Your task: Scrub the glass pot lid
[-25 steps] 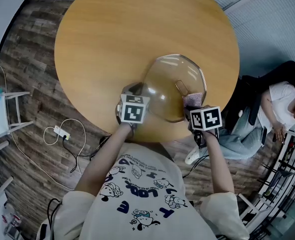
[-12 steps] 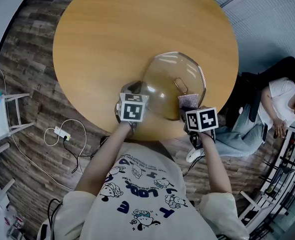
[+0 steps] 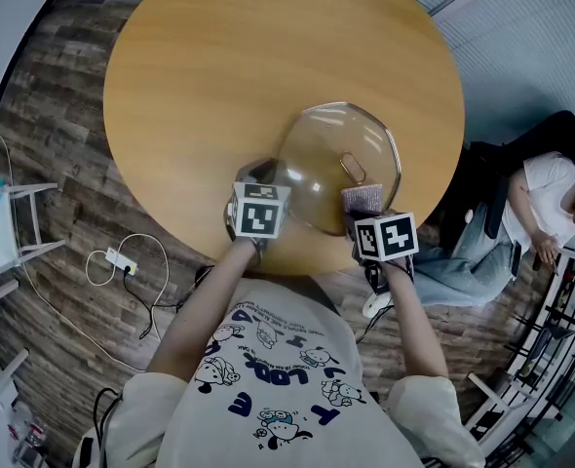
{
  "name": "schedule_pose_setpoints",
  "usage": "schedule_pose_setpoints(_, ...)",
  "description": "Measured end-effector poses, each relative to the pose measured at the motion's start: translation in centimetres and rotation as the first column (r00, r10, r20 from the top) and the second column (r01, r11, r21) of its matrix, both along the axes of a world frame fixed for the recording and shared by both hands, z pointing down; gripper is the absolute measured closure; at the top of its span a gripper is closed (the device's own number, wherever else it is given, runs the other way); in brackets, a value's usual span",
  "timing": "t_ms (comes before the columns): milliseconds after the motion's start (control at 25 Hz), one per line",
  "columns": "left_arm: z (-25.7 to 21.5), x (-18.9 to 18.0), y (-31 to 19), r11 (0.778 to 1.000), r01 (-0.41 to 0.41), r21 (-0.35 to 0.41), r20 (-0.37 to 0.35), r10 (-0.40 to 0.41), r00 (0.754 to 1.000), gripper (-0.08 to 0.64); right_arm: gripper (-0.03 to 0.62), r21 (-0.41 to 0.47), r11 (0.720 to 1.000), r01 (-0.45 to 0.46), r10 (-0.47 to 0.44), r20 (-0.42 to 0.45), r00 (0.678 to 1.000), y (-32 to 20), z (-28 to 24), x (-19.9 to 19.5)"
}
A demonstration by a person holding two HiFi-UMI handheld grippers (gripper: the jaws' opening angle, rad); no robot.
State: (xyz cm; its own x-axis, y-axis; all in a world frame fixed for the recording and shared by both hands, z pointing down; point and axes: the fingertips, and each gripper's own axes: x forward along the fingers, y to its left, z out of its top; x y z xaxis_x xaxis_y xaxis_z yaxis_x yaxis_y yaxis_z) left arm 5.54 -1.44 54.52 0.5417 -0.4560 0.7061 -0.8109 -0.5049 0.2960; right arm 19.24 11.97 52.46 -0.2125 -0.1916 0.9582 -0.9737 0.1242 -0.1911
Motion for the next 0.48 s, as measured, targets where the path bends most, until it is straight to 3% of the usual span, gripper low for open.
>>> schedule_pose_setpoints(480,0.0,0.1,-0.1,1.0,0.001,-0.001,-0.005,-0.001,1.0,0.528,0.546,0.005,0.999,0.051,-0.051,0.065,0.997,-1.2,0.1,-4.0)
